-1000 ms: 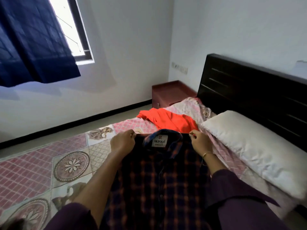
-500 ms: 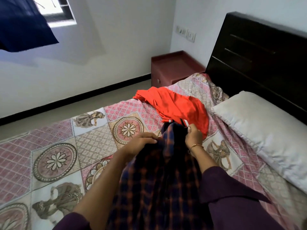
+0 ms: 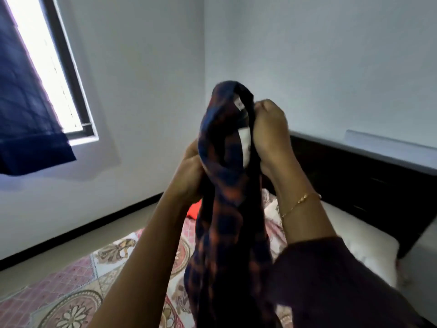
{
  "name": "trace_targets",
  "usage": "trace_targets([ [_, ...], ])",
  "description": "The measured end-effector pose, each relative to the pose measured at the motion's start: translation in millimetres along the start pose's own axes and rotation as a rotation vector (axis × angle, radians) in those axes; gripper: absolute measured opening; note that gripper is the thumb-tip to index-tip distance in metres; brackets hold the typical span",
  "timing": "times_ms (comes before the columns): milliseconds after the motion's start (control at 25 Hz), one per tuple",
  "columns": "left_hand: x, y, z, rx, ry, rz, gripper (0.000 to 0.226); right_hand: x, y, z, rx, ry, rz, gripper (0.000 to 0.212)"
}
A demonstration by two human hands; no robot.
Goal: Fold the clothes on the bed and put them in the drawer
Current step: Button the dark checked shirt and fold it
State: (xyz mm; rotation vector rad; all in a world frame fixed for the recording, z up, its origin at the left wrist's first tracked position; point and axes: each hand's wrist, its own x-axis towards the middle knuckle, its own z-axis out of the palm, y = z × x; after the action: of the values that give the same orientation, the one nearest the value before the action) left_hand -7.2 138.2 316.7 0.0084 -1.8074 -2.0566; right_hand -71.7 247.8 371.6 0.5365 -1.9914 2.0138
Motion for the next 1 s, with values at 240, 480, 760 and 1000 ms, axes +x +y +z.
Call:
trace_targets([
  [240,4.2,62.7,15.4,0.453,-0.103,0.273,0.029,-3.9,-69.1,-15.6,0.012,-0.410,0.197,0.029],
  [480,-2.7,80.3,34.0,0.852,0.083,0.423,0.022,-11.7,-70.8,-27.2,0.054,-0.188,0.238,0.021],
  [760,23.9,135.4,47.7,0.890,0.399,0.355,0.030,-22.3,-63.2,-20.5,-0.218,-0.118,-0.342,0.012],
  [1000,18.0,146.8,35.9,0.639,0.095,0.370,0.025,-3.6,-74.9,-11.6,-0.003,-0.310,-0.155,0.048],
])
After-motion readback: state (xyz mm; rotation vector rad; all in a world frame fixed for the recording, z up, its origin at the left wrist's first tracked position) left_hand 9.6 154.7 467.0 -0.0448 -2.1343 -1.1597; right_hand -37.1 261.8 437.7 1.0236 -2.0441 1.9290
